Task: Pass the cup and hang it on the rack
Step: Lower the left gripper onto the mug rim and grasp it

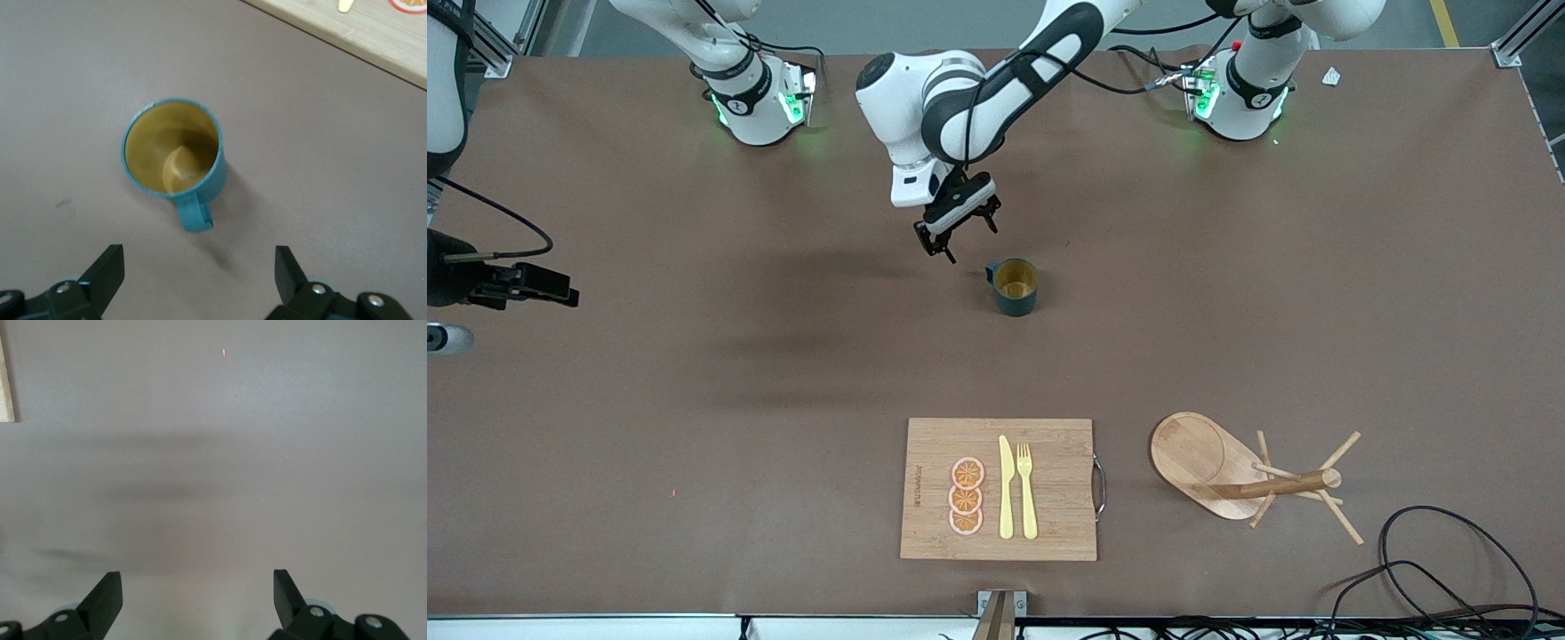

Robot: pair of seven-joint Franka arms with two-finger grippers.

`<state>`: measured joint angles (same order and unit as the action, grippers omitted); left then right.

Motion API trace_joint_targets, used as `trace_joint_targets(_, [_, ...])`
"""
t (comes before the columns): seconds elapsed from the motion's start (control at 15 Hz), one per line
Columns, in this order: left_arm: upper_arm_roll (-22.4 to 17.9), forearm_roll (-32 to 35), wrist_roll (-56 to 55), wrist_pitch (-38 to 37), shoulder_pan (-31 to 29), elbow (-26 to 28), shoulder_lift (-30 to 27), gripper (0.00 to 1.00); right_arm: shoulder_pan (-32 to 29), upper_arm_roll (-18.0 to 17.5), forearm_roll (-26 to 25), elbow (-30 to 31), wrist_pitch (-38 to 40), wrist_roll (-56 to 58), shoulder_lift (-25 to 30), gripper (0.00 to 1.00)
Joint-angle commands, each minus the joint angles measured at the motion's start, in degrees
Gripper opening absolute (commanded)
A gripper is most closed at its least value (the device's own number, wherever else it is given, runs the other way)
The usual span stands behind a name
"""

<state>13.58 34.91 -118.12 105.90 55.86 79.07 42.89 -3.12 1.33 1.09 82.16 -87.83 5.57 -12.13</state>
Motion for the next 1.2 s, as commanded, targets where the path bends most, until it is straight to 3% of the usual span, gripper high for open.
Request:
trace_joint_targets(0.0, [-1.9, 2.8, -6.0, -1.0, 2.3, -1.8, 2.9, 0.99, 2.4, 0.2, 0.1, 6.3, -1.9, -3.5, 6.0, 1.0])
trace_joint_targets(0.47, [-5.0, 3.0, -9.9, -2.4, 4.9, -1.7, 5.4, 0.78, 1.6, 0.2, -0.2, 13.9, -3.3, -3.9, 13.4, 1.0])
trace_joint_targets(0.67, [-5.8, 3.0, -9.9, -2.3, 4.8, -1.9, 5.6, 0.74, 2.0, 0.0, -0.9, 17.8, -6.2, -3.9, 16.0, 1.0])
trace_joint_targets(1.13, [-7.0, 3.0, -9.9, -1.6, 4.8, -3.7, 6.9, 0.64, 1.7, 0.0, -0.9, 18.5, -7.0, -3.6, 16.8, 1.0])
